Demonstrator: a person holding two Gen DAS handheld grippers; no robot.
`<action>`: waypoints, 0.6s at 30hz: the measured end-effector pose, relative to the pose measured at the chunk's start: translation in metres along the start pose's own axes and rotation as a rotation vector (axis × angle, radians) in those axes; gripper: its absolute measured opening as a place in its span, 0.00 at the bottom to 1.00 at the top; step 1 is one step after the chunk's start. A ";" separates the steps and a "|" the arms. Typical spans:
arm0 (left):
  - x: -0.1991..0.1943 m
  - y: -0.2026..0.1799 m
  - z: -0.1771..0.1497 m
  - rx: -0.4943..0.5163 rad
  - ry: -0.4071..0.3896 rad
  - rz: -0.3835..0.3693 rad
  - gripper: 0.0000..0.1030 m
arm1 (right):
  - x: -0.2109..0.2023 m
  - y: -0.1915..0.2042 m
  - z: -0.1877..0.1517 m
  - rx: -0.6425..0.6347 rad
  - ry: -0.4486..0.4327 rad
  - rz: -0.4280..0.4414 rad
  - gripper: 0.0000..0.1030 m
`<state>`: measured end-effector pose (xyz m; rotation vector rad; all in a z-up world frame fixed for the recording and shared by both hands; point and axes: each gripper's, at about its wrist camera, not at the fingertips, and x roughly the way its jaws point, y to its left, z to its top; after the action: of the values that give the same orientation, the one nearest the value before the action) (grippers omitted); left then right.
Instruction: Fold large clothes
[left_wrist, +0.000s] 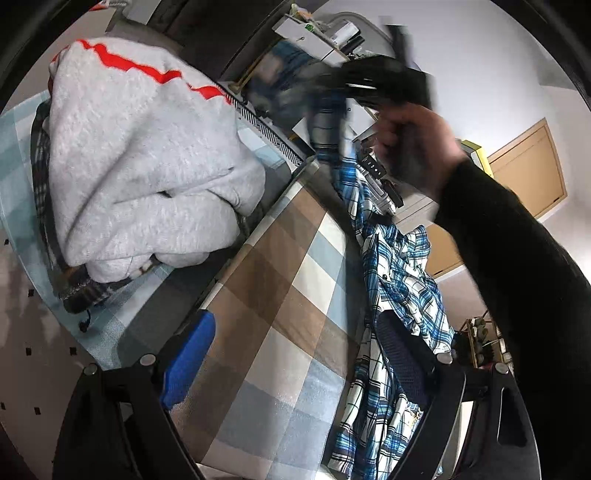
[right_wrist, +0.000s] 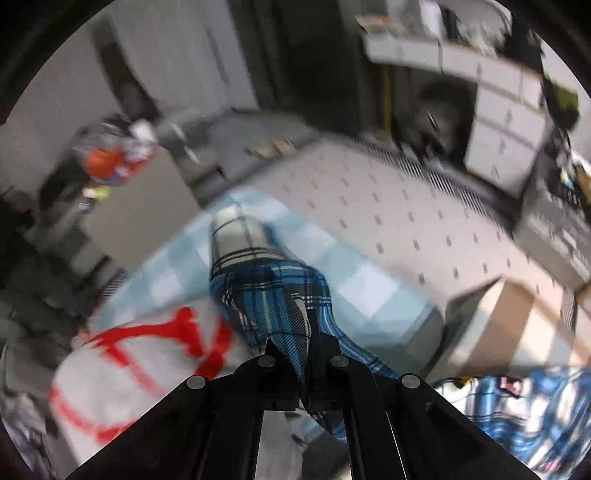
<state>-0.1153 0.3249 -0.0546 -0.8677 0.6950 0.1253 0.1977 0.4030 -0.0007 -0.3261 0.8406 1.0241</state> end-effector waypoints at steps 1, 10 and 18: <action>-0.001 -0.001 -0.001 0.006 -0.009 0.005 0.84 | -0.019 0.003 -0.007 -0.033 -0.022 0.015 0.02; -0.015 0.008 -0.001 -0.060 -0.100 0.053 0.84 | -0.095 0.050 -0.152 -0.281 0.007 -0.082 0.02; -0.041 0.014 -0.002 -0.106 -0.242 0.078 0.84 | -0.034 0.100 -0.240 -0.453 0.270 -0.086 0.11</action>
<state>-0.1536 0.3396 -0.0402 -0.9096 0.4986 0.3345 -0.0067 0.2882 -0.1181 -0.8942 0.8203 1.0997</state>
